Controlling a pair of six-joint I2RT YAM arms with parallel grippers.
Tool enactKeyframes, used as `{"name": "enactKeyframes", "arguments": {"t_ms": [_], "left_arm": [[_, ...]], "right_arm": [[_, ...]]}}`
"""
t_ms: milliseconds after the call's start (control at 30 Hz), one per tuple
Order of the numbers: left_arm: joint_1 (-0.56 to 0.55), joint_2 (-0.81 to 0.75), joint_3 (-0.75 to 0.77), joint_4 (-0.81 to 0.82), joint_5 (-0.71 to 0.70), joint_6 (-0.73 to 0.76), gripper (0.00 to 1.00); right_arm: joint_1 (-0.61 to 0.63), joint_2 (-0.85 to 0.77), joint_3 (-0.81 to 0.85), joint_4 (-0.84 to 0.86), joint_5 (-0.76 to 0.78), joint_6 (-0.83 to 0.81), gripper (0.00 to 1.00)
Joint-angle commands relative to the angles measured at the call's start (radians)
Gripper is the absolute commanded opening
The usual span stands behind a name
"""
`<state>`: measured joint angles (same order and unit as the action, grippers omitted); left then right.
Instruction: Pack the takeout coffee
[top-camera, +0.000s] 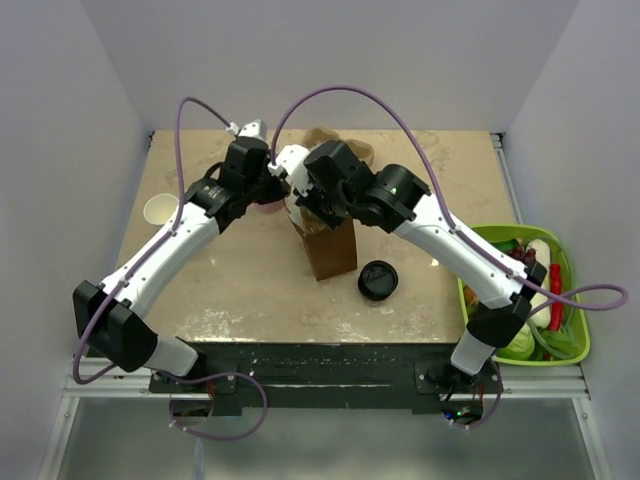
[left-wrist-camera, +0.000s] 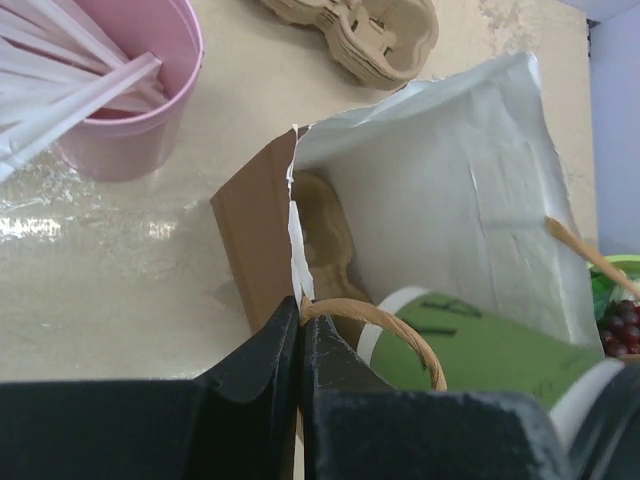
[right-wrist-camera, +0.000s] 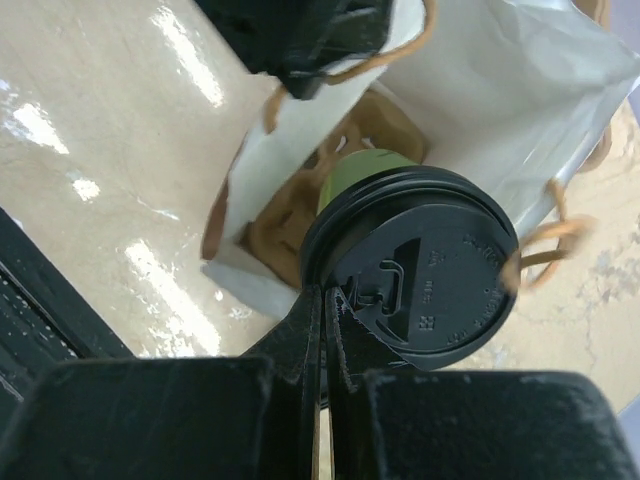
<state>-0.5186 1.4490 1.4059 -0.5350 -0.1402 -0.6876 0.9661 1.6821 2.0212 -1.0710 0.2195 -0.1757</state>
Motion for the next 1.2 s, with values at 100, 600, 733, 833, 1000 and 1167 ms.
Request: {"name": "enactKeyframes", "arguments": {"t_ms": [100, 600, 733, 833, 1000, 1167], "left_arm": [[-0.092, -0.140, -0.053, -0.051, -0.083, -0.139, 0.03], [-0.255, -0.268, -0.136, -0.195, -0.381, -0.478, 0.38], [-0.255, -0.300, -0.133, -0.159, -0.401, -0.394, 0.69], [-0.255, -0.328, -0.137, -0.105, -0.400, -0.308, 0.83], [-0.255, -0.325, -0.101, -0.062, -0.372, -0.149, 0.99], [-0.204, -0.271, -0.052, -0.020, -0.261, -0.003, 1.00]], "right_arm": [[-0.043, 0.017, 0.096, -0.075, -0.034, 0.022, 0.00], [-0.040, -0.035, -0.004, -0.139, -0.196, 0.035, 0.00], [-0.023, -0.062, -0.038, -0.164, -0.183, 0.061, 0.00], [-0.017, -0.085, -0.087, -0.155, -0.201, 0.077, 0.00], [-0.013, -0.125, -0.159, -0.124, -0.216, 0.104, 0.00], [-0.013, -0.140, -0.216, -0.119, -0.278, 0.088, 0.00]]}}
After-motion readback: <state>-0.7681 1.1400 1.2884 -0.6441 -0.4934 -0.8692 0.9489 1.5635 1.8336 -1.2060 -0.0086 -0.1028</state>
